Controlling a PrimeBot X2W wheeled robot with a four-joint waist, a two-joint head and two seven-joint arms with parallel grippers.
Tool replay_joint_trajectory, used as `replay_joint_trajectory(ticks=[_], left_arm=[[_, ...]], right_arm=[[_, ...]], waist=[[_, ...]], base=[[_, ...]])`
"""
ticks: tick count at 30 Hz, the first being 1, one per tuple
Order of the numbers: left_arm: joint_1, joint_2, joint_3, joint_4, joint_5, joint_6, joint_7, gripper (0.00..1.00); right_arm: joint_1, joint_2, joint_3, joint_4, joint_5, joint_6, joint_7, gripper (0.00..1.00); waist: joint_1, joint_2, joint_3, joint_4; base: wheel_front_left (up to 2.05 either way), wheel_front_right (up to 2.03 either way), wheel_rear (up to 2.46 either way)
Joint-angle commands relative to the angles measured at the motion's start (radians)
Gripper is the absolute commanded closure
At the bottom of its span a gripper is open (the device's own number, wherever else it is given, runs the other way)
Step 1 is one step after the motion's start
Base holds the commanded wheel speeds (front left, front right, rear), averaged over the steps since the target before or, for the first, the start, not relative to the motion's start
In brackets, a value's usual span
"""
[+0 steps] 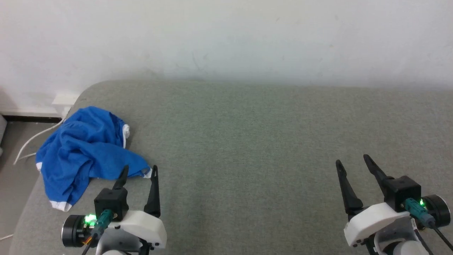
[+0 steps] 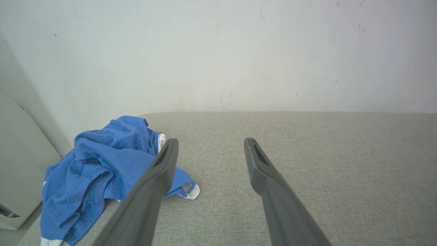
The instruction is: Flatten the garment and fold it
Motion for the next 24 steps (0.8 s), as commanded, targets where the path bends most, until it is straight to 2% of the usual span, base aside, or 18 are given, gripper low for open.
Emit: replay_joint_trajectory(ticks=[1,24], left_arm=[[-0.015,0.006,-0.003,0.006,-0.007,0.01,-0.01,0.0],[-0.016,0.023,-0.013,0.019,-0.033,0.033,-0.058,0.0]], right_arm=[[-0.013,0.001,0.002,0.005,0.004,0.0,-0.008,0.0],[-0.034,0.002,0.017,0.024,0.014,-0.001,-0.039,0.0]], waist=[[0.0,-0.0001,0.0,0.019],[0.0,-0.0001,0.002,0.179]], base=[[0.0,0.0,0.0],[0.0,0.0,0.0]])
